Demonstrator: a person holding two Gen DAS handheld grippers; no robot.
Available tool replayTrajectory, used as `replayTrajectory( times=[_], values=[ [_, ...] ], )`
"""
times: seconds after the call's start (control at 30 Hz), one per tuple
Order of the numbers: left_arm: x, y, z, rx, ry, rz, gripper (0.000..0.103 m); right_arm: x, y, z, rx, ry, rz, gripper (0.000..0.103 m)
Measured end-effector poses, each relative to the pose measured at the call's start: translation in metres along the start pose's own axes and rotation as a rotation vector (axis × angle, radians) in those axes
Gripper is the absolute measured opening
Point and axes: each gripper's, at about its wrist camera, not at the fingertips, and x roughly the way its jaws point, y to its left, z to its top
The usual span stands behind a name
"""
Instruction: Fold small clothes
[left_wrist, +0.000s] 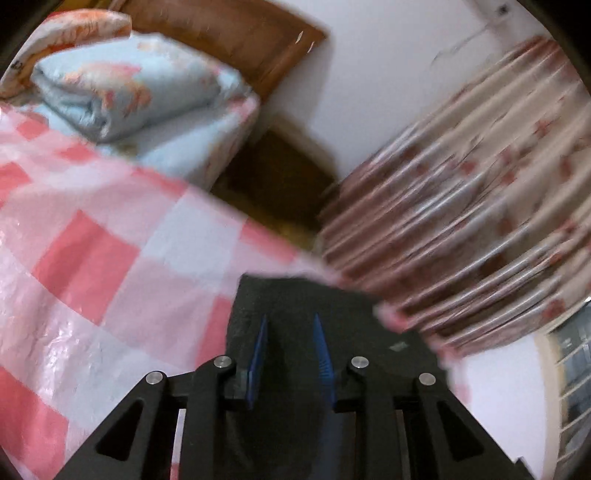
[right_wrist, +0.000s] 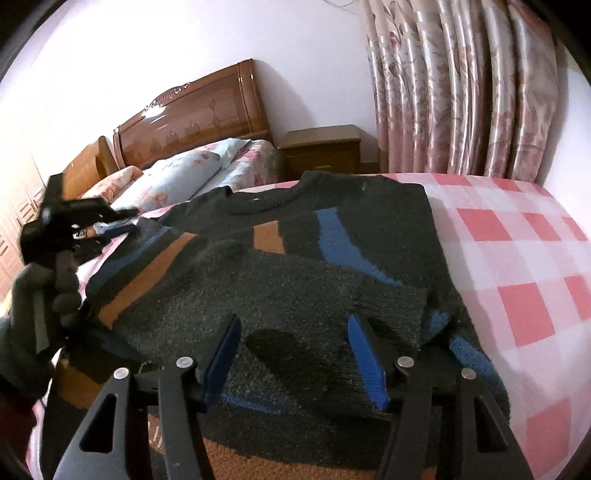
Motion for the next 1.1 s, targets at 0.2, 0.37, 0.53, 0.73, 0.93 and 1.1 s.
replayTrajectory(
  times=[0.2, 0.37, 0.53, 0.73, 0.93, 1.1],
  values=[
    [-0.011, 0.007, 0.017, -0.074, -0.061, -0.025, 0.024, 0.0, -0.001, 0.0, 0.001, 0.0, 0.002, 0.103],
    [0.004, 0.003, 0.028, -0.057, 0.005, 0.057, 0.023, 0.0, -0.001, 0.0, 0.0, 0.001, 0.004, 0.103],
    [0.005, -0.01, 0.033, -0.034, -0.008, 0.064, 0.025, 0.001, -0.002, -0.001, -0.001, 0.001, 0.004, 0.103],
    [-0.002, -0.023, 0.021, -0.007, 0.002, 0.069, 0.025, 0.001, -0.002, -0.001, 0.0, 0.0, 0.005, 0.103],
    [0.005, -0.039, -0.019, 0.131, 0.048, 0.123, 0.025, 0.002, -0.002, -0.001, -0.002, 0.001, 0.006, 0.103],
    [-0.031, -0.033, -0.036, 0.084, -0.027, 0.053, 0.025, 0.001, -0.002, -0.001, -0.001, 0.0, 0.009, 0.103]
  ],
)
